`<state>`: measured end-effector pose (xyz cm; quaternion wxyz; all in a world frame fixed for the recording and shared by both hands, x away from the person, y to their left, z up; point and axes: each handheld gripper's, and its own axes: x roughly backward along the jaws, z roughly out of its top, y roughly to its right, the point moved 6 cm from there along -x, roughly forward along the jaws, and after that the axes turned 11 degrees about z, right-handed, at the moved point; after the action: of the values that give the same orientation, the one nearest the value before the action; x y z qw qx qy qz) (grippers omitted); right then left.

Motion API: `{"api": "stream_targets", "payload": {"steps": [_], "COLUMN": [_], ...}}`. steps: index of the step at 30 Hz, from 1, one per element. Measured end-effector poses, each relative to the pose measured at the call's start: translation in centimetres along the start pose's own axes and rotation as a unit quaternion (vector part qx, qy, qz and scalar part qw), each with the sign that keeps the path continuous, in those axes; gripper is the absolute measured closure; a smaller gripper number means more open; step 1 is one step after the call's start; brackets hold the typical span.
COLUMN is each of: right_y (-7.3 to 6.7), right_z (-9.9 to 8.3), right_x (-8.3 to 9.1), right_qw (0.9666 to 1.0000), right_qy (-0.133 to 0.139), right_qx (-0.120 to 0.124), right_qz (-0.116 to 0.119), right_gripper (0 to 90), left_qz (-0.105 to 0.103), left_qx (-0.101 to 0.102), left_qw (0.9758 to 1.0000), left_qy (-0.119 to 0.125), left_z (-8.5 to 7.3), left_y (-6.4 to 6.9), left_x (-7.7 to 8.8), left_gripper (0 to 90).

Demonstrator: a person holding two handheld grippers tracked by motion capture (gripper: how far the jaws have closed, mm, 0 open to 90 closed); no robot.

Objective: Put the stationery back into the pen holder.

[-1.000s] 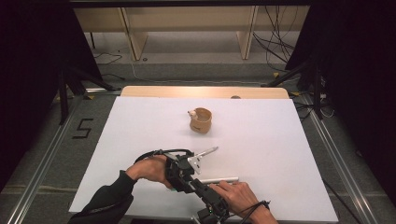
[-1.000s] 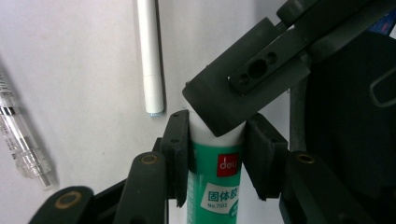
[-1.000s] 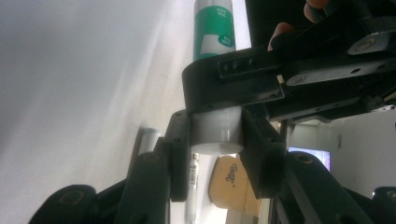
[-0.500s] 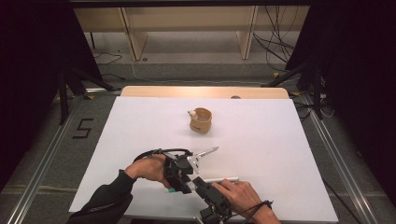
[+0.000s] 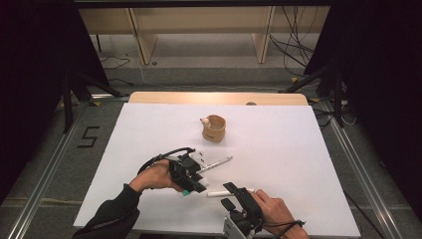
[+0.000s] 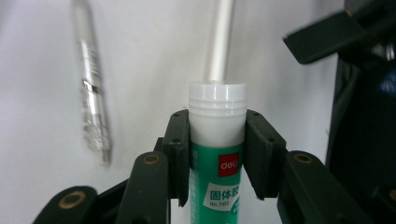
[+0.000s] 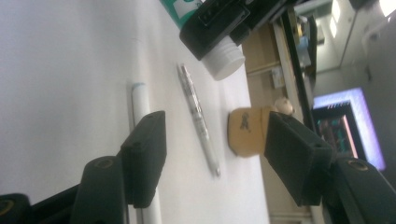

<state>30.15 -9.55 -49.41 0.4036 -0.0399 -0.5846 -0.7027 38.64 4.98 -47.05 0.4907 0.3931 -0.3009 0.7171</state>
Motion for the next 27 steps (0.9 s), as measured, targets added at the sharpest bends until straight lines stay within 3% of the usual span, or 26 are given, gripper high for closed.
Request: {"api": "stream_targets", "payload": {"steps": [2,5,6,7,8,9,10,11,12,13,14,15,16,17,18,19,20,21,22,23,24,25,26,27], "right_y": [0.1,0.2,0.4,0.4,0.7,0.7,1.0,1.0,1.2,1.2,1.4,1.4,1.5,1.5,1.6,1.6,1.6,1.6,1.6,1.6,1.6,1.6,1.8,1.8], "right_z": [-0.4,-0.7,-0.8,-0.8,-1.0,-1.0,-1.2,-1.2,-1.5,-1.5,-1.9,-2.1,-2.2,-2.3,-2.3,-2.4,-2.5,-2.5,-2.6,-2.6,-2.6,-2.6,-2.8,-2.8], "right_x": [0.2,0.3,0.5,0.5,0.7,0.7,1.0,1.0,1.2,1.2,1.4,1.4,1.5,1.6,1.7,1.7,1.8,1.8,1.9,1.9,2.1,2.1,2.2,2.2], "right_qw": [0.9997,0.9993,0.998,0.998,0.9953,0.9953,0.9915,0.9915,0.9868,0.9868,0.9828,0.9811,0.9785,0.9756,0.9738,0.9716,0.9688,0.9688,0.9606,0.9606,0.9517,0.9517,0.9446,0.9446], "right_qy": [-0.002,-0.004,-0.002,-0.002,0.002,0.002,0.008,0.008,0.015,0.015,0.016,0.018,0.023,0.028,0.034,0.038,0.041,0.041,0.054,0.054,0.066,0.066,0.074,0.074], "right_qx": [-0.026,-0.038,-0.064,-0.064,-0.097,-0.097,-0.129,-0.129,-0.161,-0.161,-0.184,-0.193,-0.204,-0.217,-0.224,-0.233,-0.244,-0.244,-0.271,-0.271,-0.298,-0.298,-0.318,-0.318], "right_qz": [0.003,0.003,0.002,0.002,0.003,0.003,0.004,0.004,0.007,0.007,0.009,0.011,0.013,0.016,0.015,0.016,0.02,0.02,0.026,0.026,0.032,0.032,0.034,0.034], "right_gripper": [37.5,35.4,34.2,34.2,33.1,33.1,33.1,33.1,33.1,33.1,32.9,32.8,32.7,32.5,32.4,32.3,32.1,32.1,31.7,31.7,31.4,31.4,31.3,31.3], "left_qz": [0.012,0.026,0.044,0.044,0.061,0.061,0.073,0.073,0.089,0.089,0.102,0.102,0.119,0.119,0.13,0.13,0.139,0.139,0.15,0.15,0.164,0.164,0.17,0.17], "left_qx": [0.023,0.034,0.046,0.046,0.063,0.063,0.081,0.081,0.094,0.094,0.113,0.113,0.124,0.124,0.14,0.14,0.157,0.157,0.171,0.171,0.18,0.18,0.183,0.183], "left_qw": [0.9994,0.9983,0.9963,0.9963,0.993,0.993,0.9886,0.9886,0.9833,0.9833,0.9773,0.9773,0.9703,0.9703,0.9629,0.9629,0.9546,0.9546,0.9462,0.9462,0.9393,0.9393,0.934,0.934], "left_qy": [0.022,0.04,0.058,0.058,0.08,0.08,0.103,0.103,0.128,0.128,0.147,0.147,0.171,0.171,0.191,0.191,0.211,0.211,0.23,0.23,0.242,0.242,0.255,0.255], "left_z": [0.5,0.9,1.4,1.4,1.9,1.9,2.4,2.4,2.9,2.9,3.3,3.3,3.8,3.8,4.3,4.3,4.7,4.7,5.2,5.2,5.5,5.5,5.9,5.9], "left_y": [-0.5,-1.0,-1.6,-1.6,-2.2,-2.2,-2.7,-2.7,-3.2,-3.2,-3.8,-3.8,-4.3,-4.3,-4.9,-4.9,-5.5,-5.5,-6.2,-6.2,-6.7,-6.7,-7.2,-7.2], "left_x": [0.1,0.1,0.2,0.2,0.4,0.4,0.5,0.5,0.6,0.6,0.8,0.8,1.0,1.0,1.3,1.3,1.5,1.5,1.7,1.7,1.8,1.8,1.8,1.8], "left_gripper": [64.8,64.8,64.8,64.8,64.8,64.8,64.8,64.7,64.7,64.8,64.8,64.7,64.7,64.7,64.7,64.7,64.7,64.7,64.7,64.7,64.8,64.7,64.7,64.7]}}
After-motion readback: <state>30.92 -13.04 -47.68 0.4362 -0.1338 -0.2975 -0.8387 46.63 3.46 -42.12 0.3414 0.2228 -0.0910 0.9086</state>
